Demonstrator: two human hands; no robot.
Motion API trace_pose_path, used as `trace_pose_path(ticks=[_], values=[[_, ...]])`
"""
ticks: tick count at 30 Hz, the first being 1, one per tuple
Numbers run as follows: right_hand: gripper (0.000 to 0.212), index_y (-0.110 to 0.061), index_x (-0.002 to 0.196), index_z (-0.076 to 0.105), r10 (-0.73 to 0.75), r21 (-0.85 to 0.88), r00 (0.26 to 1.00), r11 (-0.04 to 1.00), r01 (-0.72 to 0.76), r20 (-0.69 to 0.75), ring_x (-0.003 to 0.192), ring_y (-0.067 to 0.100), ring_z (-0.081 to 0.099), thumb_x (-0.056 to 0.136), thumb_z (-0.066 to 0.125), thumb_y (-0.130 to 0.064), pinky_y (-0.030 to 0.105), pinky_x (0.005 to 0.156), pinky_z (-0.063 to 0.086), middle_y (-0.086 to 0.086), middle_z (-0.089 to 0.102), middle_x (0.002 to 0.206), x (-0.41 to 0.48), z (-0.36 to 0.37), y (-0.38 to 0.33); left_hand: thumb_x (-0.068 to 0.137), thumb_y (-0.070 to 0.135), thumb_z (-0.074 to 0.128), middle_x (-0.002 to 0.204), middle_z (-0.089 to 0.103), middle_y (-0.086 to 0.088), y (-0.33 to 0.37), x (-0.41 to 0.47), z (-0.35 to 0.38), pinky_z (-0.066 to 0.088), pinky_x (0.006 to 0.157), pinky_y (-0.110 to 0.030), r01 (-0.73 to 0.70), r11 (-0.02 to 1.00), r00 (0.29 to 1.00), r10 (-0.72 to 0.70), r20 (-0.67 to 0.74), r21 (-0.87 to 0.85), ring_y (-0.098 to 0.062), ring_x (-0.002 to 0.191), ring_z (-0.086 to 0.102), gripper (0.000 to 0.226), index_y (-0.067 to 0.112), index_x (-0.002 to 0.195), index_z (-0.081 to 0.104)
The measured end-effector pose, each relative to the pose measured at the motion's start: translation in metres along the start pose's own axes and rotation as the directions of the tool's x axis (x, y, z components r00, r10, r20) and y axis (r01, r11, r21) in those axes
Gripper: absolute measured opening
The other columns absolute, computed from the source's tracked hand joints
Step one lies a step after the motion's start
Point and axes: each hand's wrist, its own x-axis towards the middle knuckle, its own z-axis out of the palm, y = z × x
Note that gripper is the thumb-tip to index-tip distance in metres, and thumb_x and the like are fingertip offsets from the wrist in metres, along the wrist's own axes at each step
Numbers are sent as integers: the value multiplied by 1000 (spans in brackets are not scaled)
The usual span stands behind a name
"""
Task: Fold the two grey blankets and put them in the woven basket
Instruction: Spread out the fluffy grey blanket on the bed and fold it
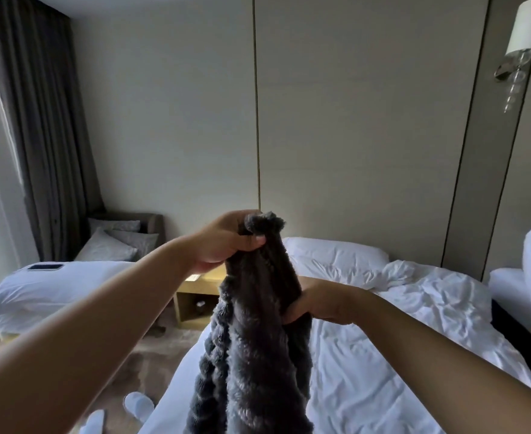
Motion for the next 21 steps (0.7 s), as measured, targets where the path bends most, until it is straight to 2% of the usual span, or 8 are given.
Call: trace_pose_path(ticks=[3, 6, 10, 13, 14, 16, 19, 21], values=[[42, -18, 104, 69, 21, -112, 999, 993, -25, -29, 102, 20, 64, 62, 74, -15, 35, 93, 51, 3, 70, 103, 0, -2, 9, 77, 2, 65, 80, 71, -1, -3, 1, -9, 56, 70, -25, -126, 983, 978, 100, -186, -136, -14, 76, 68, 28, 11, 103, 63], [38, -27, 97, 71, 89, -123, 996, 989, -87, 4, 96, 10, 65, 64, 75, -9, 26, 84, 49, -9, 72, 97, -5, -9, 25, 78, 10, 59, 81, 72, -2, 0, 4, -27, 58, 68, -27, -214, 948, 913, 109, -393, -235, -16, 75, 68, 29, 15, 106, 65], [38, -19, 92, 69, 171, -233, 976, 952, -198, -133, 100, 21, 65, 55, 78, -21, 30, 84, 52, -1, 71, 98, -10, -27, 38, 90, 2, 56, 84, 72, -7, -2, 0, -54, 59, 69, -32, -198, 964, 829, 68, -555, -178, -22, 77, 68, 22, 15, 100, 69], [31, -20, 80, 68, 216, -349, 963, 900, -260, -161, 88, 19, 64, 52, 76, -27, 28, 77, 49, 0, 67, 85, -16, -52, 35, 91, -1, 56, 76, 72, -7, -6, -5, -62, 58, 61, -31, -195, 960, 780, 30, -625, -198, -21, 68, 70, 21, 14, 95, 70], [28, -20, 80, 69, 236, -333, 960, 902, -275, -153, 85, 16, 64, 53, 76, -25, 23, 72, 49, -2, 68, 83, -20, -59, 33, 91, 0, 56, 72, 72, -6, -8, -5, -64, 58, 59, -31, -191, 961, 748, 13, -663, -198, -20, 65, 70, 21, 15, 92, 70], [30, -18, 88, 72, 284, -242, 953, 922, -303, -111, 88, 14, 67, 58, 75, -17, 19, 72, 48, -1, 73, 90, -28, -73, 32, 91, 3, 58, 69, 69, -6, -11, -4, -67, 59, 60, -37, -157, 976, 627, -17, -779, -148, -20, 61, 68, 21, 18, 83, 70], [33, -17, 91, 73, 363, -243, 928, 895, -373, -86, 95, 15, 69, 59, 73, -13, 21, 79, 51, 2, 75, 99, -40, -87, 35, 90, 5, 61, 73, 62, -8, -14, -4, -81, 57, 77, -48, -118, 991, 425, -9, -905, -65, -27, 75, 63, 18, 17, 76, 64], [26, -19, 83, 72, 388, -332, 897, 835, -439, -210, 91, 18, 70, 58, 75, -16, 25, 76, 53, 2, 74, 91, -42, -92, 40, 90, 6, 61, 75, 61, -9, -15, -4, -85, 56, 79, -49, -93, 995, 413, 8, -911, -34, -28, 79, 61, 16, 17, 80, 62]])
